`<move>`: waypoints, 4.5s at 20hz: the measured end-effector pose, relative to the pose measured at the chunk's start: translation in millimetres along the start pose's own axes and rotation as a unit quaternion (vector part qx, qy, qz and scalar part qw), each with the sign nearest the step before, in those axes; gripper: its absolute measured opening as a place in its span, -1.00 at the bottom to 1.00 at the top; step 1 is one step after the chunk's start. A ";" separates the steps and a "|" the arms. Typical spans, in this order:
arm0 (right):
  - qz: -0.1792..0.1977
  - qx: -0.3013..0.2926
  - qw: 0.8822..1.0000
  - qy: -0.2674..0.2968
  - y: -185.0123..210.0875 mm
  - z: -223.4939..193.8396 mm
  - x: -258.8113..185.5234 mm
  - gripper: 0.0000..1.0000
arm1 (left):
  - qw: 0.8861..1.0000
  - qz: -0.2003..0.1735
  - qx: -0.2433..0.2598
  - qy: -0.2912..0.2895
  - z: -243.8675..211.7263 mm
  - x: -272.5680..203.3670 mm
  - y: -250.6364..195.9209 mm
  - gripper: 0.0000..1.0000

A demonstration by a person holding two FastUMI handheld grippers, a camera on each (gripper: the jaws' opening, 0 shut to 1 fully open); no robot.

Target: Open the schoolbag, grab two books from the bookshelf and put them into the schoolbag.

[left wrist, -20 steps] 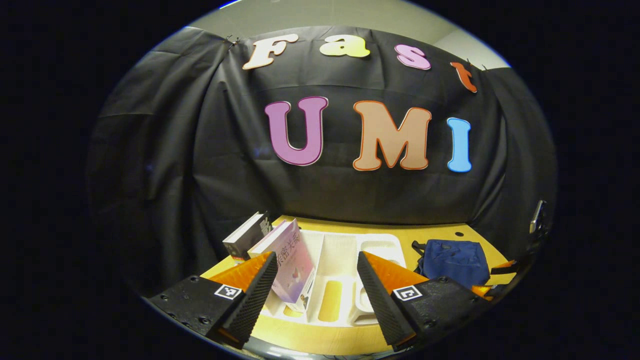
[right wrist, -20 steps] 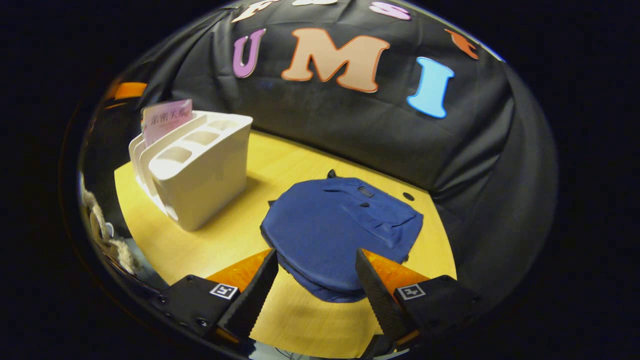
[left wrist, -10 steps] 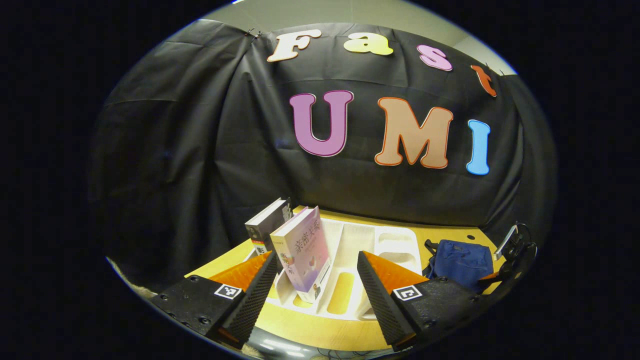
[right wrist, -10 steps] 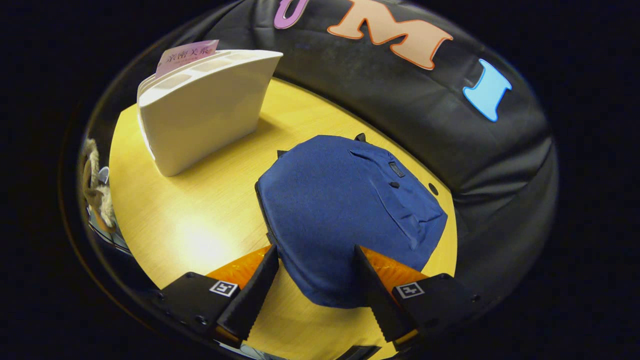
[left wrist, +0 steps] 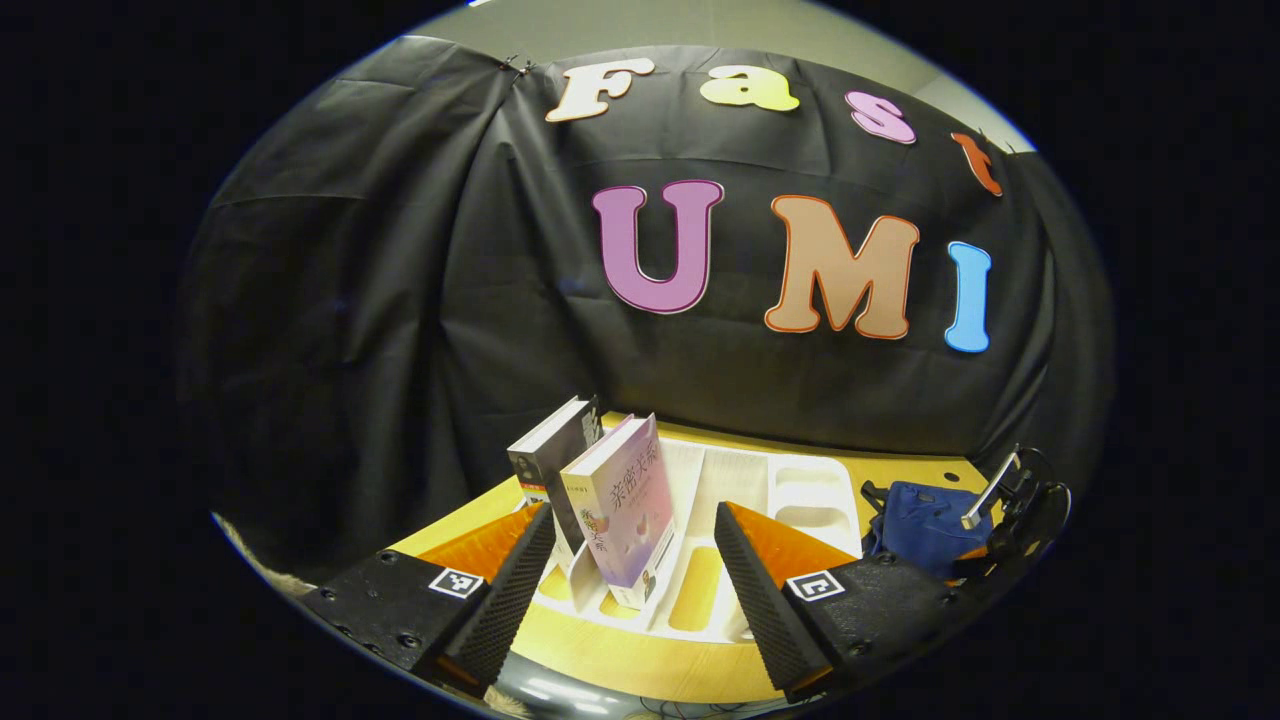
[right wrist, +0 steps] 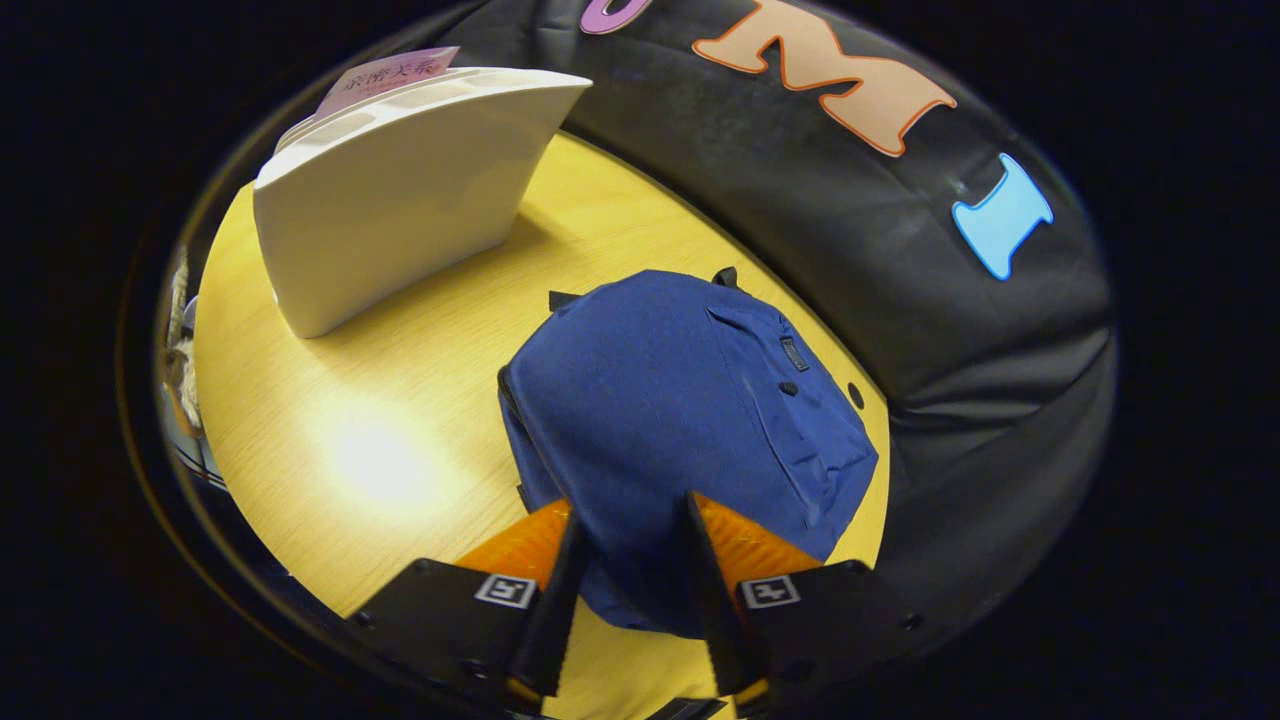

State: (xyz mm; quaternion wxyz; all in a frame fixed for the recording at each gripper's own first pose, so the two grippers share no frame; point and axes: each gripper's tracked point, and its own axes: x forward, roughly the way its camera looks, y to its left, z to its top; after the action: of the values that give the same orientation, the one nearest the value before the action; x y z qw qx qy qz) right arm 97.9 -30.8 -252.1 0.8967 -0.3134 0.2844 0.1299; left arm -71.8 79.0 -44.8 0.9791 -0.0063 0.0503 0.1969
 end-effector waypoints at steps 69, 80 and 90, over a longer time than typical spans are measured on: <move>-0.023 0.142 0.989 -0.045 -90.9 68.6 -55.0 -0.94 | 0.839 -0.138 -0.011 0.527 -37.3 122.9 15.0 -0.40; -0.016 0.184 0.978 -0.097 -114.6 81.7 -59.6 -0.94 | 0.903 -0.106 -0.096 0.406 67.3 67.7 26.9 -0.43; -0.009 0.207 0.971 -0.122 -135.8 93.9 -61.0 -0.94 | 0.911 -0.170 -0.192 0.322 108.1 -7.5 -60.2 -0.43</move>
State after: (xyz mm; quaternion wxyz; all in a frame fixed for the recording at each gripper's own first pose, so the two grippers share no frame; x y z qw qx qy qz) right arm 144.9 -79.0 -89.5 0.9711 -0.1055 0.1907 0.0970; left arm -44.9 24.0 63.0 0.9085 -0.2654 0.3222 0.0205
